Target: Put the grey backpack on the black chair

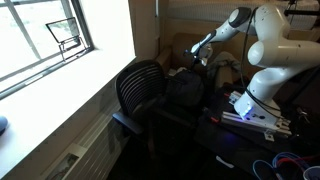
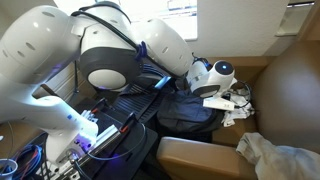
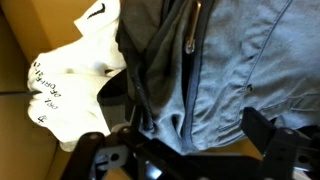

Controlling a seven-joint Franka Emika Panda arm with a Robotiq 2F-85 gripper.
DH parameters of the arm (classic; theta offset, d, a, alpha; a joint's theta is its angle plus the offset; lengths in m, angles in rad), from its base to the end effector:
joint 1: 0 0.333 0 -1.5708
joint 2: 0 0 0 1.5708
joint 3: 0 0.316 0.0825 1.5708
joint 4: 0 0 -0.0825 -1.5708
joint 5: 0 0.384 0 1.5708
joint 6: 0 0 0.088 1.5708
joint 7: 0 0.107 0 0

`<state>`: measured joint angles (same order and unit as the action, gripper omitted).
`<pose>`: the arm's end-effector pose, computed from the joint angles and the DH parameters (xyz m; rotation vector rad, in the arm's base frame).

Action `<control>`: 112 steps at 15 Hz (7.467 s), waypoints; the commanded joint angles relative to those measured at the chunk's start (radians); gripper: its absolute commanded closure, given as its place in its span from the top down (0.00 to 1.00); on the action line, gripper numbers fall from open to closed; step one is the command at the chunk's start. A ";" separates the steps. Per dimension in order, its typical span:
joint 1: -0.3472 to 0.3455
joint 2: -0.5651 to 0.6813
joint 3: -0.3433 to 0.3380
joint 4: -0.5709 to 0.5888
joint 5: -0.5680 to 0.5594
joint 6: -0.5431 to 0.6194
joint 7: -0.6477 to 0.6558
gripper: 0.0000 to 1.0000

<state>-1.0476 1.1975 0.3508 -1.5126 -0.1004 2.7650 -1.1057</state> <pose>0.4988 -0.4508 -0.0101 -3.0077 -0.4083 -0.4426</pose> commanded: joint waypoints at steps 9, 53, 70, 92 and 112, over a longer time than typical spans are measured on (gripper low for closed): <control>0.173 -0.010 -0.223 0.016 0.003 0.109 0.199 1.00; 0.419 -0.528 -0.363 -0.362 -0.151 0.252 0.254 0.02; 0.889 -1.179 -0.849 -0.434 -0.649 0.450 0.357 0.02; 1.306 -1.778 -0.489 -0.569 -0.289 0.034 0.512 0.06; 1.442 -1.600 -0.643 -0.837 0.199 -0.013 0.272 0.02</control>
<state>0.3738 -0.4248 -0.2886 -2.3521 0.0075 2.7443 -0.7655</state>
